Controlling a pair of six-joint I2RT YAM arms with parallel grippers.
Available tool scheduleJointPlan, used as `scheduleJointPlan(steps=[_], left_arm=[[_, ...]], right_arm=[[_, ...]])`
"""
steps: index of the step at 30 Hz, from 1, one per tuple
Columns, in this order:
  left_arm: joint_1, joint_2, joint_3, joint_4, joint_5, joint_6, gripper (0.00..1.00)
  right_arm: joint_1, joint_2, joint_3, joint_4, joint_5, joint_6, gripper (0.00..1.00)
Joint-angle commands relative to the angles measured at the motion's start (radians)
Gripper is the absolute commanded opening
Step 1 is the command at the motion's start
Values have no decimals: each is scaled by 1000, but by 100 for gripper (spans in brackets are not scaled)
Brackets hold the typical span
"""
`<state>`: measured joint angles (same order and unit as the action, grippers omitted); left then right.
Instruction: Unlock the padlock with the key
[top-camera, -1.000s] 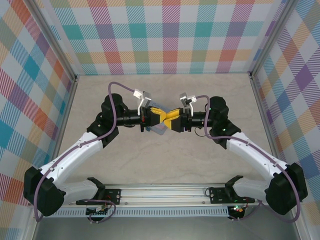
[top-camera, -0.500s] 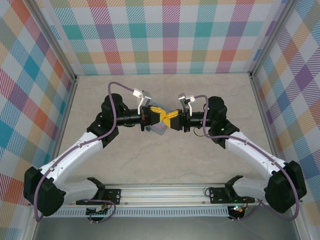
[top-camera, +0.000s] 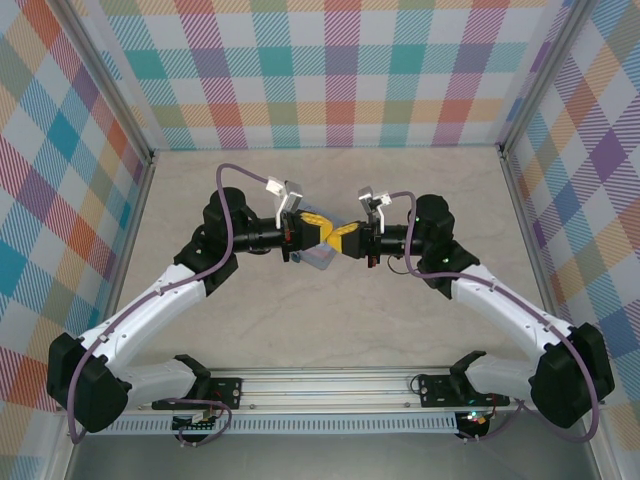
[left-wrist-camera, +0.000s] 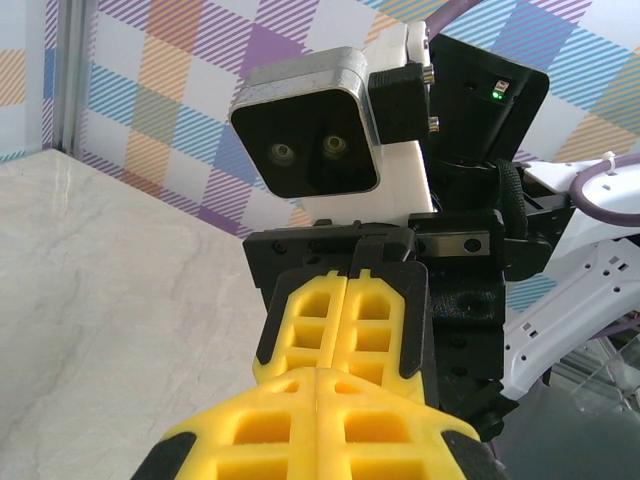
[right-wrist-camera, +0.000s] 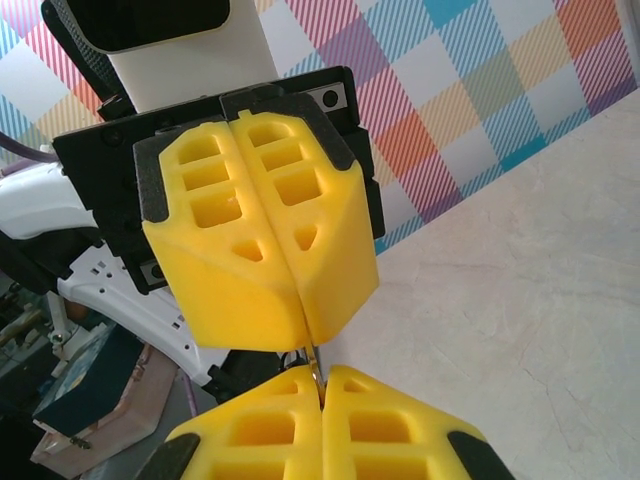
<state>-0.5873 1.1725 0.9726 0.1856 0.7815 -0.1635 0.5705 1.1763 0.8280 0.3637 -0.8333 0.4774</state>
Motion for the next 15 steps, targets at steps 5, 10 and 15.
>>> scheduleJointPlan(steps=[5,10,15], left_arm=[[13,-36,-2,-15,-155,17,28],[102,-24,-28,-60,-240,-45,62],[211,8,-100,-95,-291,-83,78]], right_arm=[[5,-47,8,-225,116,-128,3],[5,-23,31,-463,286,-195,2],[5,43,23,-580,384,-179,3]])
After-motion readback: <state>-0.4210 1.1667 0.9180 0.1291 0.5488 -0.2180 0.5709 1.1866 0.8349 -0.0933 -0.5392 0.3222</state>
